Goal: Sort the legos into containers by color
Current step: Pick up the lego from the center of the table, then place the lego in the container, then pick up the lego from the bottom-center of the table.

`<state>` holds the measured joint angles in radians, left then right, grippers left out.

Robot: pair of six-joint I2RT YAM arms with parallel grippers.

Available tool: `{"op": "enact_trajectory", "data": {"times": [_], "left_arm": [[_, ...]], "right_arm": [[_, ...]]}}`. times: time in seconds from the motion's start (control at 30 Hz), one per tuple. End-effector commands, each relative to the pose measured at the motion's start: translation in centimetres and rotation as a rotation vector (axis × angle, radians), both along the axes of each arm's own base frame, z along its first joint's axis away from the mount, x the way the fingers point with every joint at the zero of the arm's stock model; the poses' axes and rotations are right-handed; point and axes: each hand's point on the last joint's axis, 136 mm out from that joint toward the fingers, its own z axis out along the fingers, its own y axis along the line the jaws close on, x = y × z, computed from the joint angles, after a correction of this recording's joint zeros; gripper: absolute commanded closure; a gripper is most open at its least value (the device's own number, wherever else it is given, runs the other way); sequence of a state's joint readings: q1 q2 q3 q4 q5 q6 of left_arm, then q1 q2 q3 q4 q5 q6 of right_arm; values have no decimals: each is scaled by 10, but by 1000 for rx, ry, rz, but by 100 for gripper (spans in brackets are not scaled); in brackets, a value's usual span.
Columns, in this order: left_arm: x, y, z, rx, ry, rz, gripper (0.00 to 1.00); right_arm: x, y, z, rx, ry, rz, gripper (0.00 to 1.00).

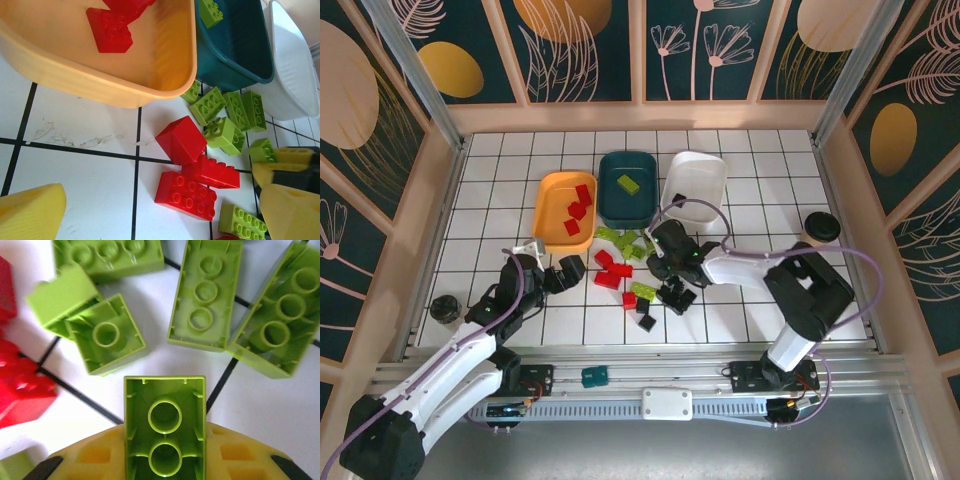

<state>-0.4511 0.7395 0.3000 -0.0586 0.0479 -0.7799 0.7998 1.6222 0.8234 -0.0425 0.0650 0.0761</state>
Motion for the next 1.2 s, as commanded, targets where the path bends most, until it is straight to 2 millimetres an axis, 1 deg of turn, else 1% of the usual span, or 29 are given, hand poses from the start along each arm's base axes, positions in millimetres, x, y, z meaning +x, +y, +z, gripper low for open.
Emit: {"op": "enact_trajectory", "data": {"times": [0.0,0.07,0.1,0.17,0.23,0.3,0.43,0.5,0.57,0.63,0.7,0.73,0.8,0.87,0.93,1.0,1.07,1.1,1.17], "left_arm": [[1,-2,13,-21,-8,1,1],[2,-2,16,-21,-15,3,1],[2,-2,17,-22,-17,6,1],[2,-2,17,-26,-15,9,1],[2,-3,17,-29,-10,7,1],[2,-4,16,-34,-3,3,1],[2,-7,15,-39,12,-10,1],[2,-8,13,-31,22,-16,1],[1,-7,12,-23,30,-15,1],[1,-6,10,-20,35,-14,1],[0,-6,12,-22,32,-13,1],[0,-6,12,-23,32,-12,1],[1,-6,12,-27,33,-11,1],[1,-7,12,-30,32,-13,1],[0,-7,11,-31,34,-14,1],[0,-7,11,-35,34,-13,1],[0,-7,10,-37,31,-12,1],[0,-7,10,-40,31,-12,1],[0,-8,8,-43,34,-12,1]], "right_arm": [[2,15,56,150,-101,35,86],[8,26,83,233,-131,56,86],[17,31,96,269,-151,52,86],[39,40,114,322,-176,30,86],[70,46,119,332,-198,-15,86],[100,52,122,332,-211,-54,87],[154,62,109,325,-190,-126,85],[174,66,101,322,-184,-152,82],[187,72,94,324,-177,-166,78],[195,76,90,333,-177,-174,68],[201,79,90,341,-184,-176,51],[202,80,93,346,-190,-176,45],[201,78,107,363,-210,-176,38],[195,74,119,376,-223,-175,37],[182,64,129,386,-230,-184,36],[164,52,135,394,-226,-202,36],[138,38,134,398,-201,-217,36],[128,32,140,412,-206,-227,36],[96,20,126,401,-164,-229,36]]}}
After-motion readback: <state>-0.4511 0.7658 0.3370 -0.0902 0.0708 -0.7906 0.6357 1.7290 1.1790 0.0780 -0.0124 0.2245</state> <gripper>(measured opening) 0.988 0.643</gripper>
